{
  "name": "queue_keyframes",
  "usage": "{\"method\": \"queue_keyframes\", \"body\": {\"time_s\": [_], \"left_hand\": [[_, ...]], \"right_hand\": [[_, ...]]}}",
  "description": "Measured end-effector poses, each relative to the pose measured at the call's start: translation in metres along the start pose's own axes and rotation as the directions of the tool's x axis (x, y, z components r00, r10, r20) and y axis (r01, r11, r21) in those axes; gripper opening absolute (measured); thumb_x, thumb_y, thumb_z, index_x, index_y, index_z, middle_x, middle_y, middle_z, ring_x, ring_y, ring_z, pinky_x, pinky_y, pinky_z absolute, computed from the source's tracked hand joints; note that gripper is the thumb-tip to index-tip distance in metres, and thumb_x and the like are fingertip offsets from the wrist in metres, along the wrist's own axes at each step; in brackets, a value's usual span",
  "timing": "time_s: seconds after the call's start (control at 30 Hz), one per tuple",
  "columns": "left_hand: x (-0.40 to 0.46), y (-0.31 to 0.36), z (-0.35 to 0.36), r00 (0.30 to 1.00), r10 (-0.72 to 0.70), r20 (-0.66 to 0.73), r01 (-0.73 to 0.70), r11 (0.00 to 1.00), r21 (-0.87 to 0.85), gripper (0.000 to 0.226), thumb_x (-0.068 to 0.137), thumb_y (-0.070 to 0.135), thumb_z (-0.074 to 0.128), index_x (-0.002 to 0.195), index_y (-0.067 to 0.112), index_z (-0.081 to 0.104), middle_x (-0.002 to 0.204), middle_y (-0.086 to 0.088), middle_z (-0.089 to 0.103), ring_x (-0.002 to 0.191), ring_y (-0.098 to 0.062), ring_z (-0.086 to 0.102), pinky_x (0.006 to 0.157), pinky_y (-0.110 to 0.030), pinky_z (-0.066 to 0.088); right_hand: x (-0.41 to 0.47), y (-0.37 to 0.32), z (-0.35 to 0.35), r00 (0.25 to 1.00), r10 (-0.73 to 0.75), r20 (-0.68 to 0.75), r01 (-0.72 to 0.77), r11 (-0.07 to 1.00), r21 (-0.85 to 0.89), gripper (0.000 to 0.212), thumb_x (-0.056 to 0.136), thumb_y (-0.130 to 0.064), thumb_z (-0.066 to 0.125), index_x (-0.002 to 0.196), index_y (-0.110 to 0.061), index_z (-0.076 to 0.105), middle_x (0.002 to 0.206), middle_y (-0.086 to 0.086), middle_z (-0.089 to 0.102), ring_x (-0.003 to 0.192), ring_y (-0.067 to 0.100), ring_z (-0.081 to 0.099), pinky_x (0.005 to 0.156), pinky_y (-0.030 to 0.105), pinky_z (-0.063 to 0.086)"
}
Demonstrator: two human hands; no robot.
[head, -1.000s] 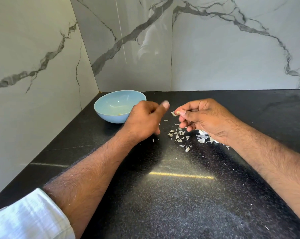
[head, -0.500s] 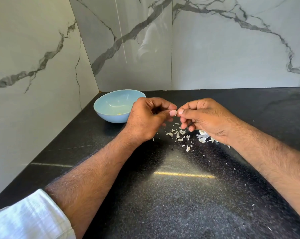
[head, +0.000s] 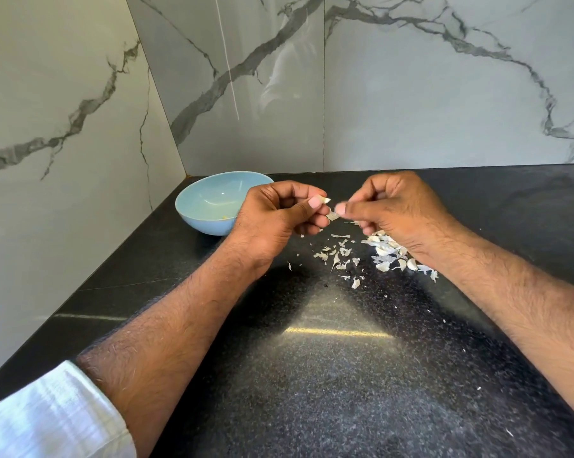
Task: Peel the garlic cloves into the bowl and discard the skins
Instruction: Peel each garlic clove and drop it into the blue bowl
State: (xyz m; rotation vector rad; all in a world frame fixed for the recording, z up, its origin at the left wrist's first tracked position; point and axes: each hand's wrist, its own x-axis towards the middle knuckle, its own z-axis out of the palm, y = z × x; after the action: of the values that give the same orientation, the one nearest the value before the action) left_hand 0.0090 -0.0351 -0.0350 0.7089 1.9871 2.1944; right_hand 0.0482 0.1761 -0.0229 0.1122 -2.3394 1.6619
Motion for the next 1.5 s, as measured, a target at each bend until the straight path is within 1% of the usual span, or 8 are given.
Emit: {"method": "queue_keyframes", "body": {"time_s": [0.17, 0.33, 0.47, 0.67, 0.97, 1.13, 1.23, 1.5], "left_hand": [[0.0, 0.0, -0.001, 1.0, -0.007, 0.005, 0.007, 1.0, 0.005, 0.007, 0.099, 0.002, 0.069, 0.104, 0.002, 0.074, 0.09, -0.015, 0.078, 0.077, -0.021, 0.075, 0.074, -0.031, 0.062], [0.0, -0.001, 0.0, 1.0, 0.015, 0.002, -0.015, 0.999, 0.045, 0.008, 0.098, 0.0, 0.071, 0.105, -0.001, 0.074, 0.09, -0.02, 0.078, 0.077, -0.022, 0.075, 0.071, -0.03, 0.063], [-0.001, -0.001, 0.001, 0.999, 0.047, -0.007, -0.046, 0.993, 0.105, 0.011, 0.096, 0.0, 0.074, 0.105, -0.006, 0.074, 0.088, -0.022, 0.078, 0.077, -0.022, 0.076, 0.071, -0.03, 0.063], [0.0, -0.005, 0.002, 0.997, 0.083, 0.009, -0.083, 0.975, 0.204, 0.01, 0.097, 0.004, 0.075, 0.105, -0.002, 0.076, 0.09, -0.018, 0.08, 0.081, -0.028, 0.079, 0.072, -0.033, 0.063], [0.0, -0.003, 0.001, 1.0, 0.022, 0.02, -0.023, 0.998, 0.06, 0.013, 0.098, -0.003, 0.069, 0.111, -0.004, 0.07, 0.089, -0.019, 0.079, 0.077, -0.024, 0.077, 0.072, -0.032, 0.065], [0.0, -0.003, -0.001, 0.999, 0.019, 0.034, -0.021, 0.997, 0.072, 0.011, 0.099, -0.003, 0.069, 0.108, 0.0, 0.073, 0.086, -0.016, 0.078, 0.073, -0.023, 0.075, 0.069, -0.031, 0.063], [0.0, -0.004, -0.001, 0.999, 0.016, 0.037, -0.02, 0.994, 0.11, 0.01, 0.099, -0.001, 0.069, 0.107, 0.002, 0.076, 0.088, -0.017, 0.079, 0.075, -0.023, 0.074, 0.071, -0.032, 0.063], [-0.001, -0.004, -0.003, 0.993, 0.05, 0.107, -0.068, 0.982, 0.178, 0.019, 0.095, 0.0, 0.075, 0.114, 0.001, 0.078, 0.093, -0.018, 0.079, 0.085, -0.024, 0.074, 0.081, -0.038, 0.063]], "right_hand": [[-0.004, -0.004, 0.006, 0.994, -0.098, 0.051, 0.097, 0.995, 0.027, 0.008, 0.089, -0.011, 0.081, 0.097, -0.013, 0.08, 0.086, 0.009, 0.079, 0.075, 0.019, 0.075, 0.064, 0.031, 0.062], [-0.007, -0.002, 0.01, 0.965, -0.26, 0.036, 0.262, 0.946, -0.193, 0.003, 0.094, -0.022, 0.078, 0.094, -0.021, 0.08, 0.078, -0.004, 0.078, 0.072, 0.019, 0.076, 0.068, 0.04, 0.064], [-0.01, -0.002, 0.01, 0.927, -0.371, 0.051, 0.362, 0.854, -0.374, 0.005, 0.095, -0.024, 0.075, 0.092, -0.025, 0.08, 0.074, -0.009, 0.073, 0.065, 0.018, 0.068, 0.058, 0.04, 0.059], [-0.011, -0.006, 0.01, 0.875, -0.457, 0.159, 0.461, 0.688, -0.561, 0.009, 0.095, -0.017, 0.069, 0.089, -0.018, 0.076, 0.079, -0.01, 0.066, 0.062, -0.001, 0.055, 0.051, 0.014, 0.041], [-0.01, -0.004, 0.01, 0.9, -0.423, 0.109, 0.421, 0.777, -0.467, 0.008, 0.096, -0.019, 0.07, 0.09, -0.02, 0.076, 0.074, -0.015, 0.065, 0.063, 0.009, 0.061, 0.054, 0.02, 0.047], [-0.011, -0.004, 0.01, 0.896, -0.425, 0.13, 0.436, 0.785, -0.44, 0.009, 0.096, -0.021, 0.07, 0.088, -0.022, 0.076, 0.073, -0.014, 0.066, 0.058, 0.02, 0.063, 0.053, 0.042, 0.054], [-0.011, -0.004, 0.008, 0.894, -0.42, 0.153, 0.443, 0.788, -0.427, 0.01, 0.095, -0.023, 0.069, 0.089, -0.024, 0.076, 0.073, -0.013, 0.068, 0.056, 0.025, 0.064, 0.051, 0.046, 0.055], [-0.013, -0.007, 0.009, 0.926, -0.348, 0.146, 0.376, 0.829, -0.413, 0.015, 0.098, -0.028, 0.072, 0.084, -0.026, 0.076, 0.058, -0.007, 0.064, 0.051, 0.026, 0.059, 0.044, 0.039, 0.047]]}}
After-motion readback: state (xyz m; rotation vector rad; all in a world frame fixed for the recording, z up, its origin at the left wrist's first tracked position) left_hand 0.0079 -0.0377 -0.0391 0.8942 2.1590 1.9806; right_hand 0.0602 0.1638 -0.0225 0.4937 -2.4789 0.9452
